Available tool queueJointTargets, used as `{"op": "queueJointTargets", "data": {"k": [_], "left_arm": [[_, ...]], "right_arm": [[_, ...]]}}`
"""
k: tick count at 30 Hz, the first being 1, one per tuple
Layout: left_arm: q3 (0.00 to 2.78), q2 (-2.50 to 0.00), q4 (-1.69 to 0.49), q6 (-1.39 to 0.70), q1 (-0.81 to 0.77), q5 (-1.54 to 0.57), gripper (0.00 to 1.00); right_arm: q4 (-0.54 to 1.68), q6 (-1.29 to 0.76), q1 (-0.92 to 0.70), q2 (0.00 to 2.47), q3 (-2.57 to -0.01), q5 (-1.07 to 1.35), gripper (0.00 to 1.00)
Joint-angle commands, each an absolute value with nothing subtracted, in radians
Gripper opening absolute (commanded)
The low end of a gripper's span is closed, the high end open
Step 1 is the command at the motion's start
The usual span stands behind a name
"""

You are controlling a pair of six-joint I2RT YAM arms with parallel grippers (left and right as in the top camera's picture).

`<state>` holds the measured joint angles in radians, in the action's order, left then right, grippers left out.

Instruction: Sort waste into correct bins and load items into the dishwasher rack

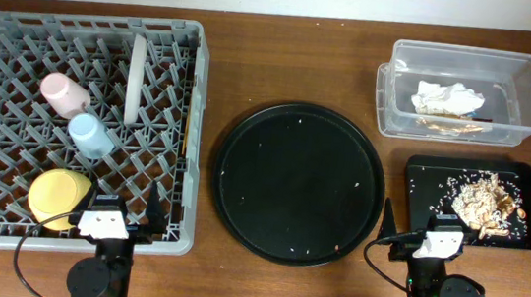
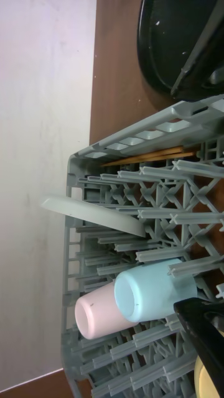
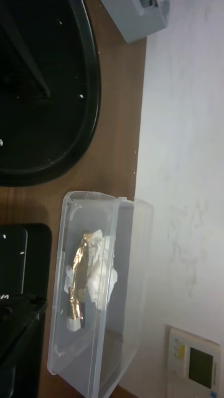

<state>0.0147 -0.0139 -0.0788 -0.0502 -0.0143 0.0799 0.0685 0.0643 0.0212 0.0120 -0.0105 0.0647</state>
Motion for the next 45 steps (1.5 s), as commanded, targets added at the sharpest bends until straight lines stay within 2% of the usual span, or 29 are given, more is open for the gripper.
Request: {"op": "queueJointTargets", "data": {"k": [1, 13, 23, 45], "left_arm": [[0.009, -0.005, -0.076, -0.063, -0.010, 0.091, 0.99], [0.009, -0.005, -0.076, -0.063, -0.010, 0.091, 0.99], [0.009, -0.005, -0.081, 0.188, -0.010, 0.075, 0.99], [0.009, -0.005, -0.080, 0.189, -0.010, 0.068, 0.99]], "right_arm": [[0.075, 0.071, 0.012, 0.003, -0.006, 0.048, 0.99], [0.075, 0.071, 0.012, 0.003, -0.006, 0.048, 0.99], [0.075, 0.071, 0.012, 0.003, -0.006, 0.048, 0.99], [0.075, 0.071, 0.012, 0.004, -0.006, 0.048, 0.99]]}}
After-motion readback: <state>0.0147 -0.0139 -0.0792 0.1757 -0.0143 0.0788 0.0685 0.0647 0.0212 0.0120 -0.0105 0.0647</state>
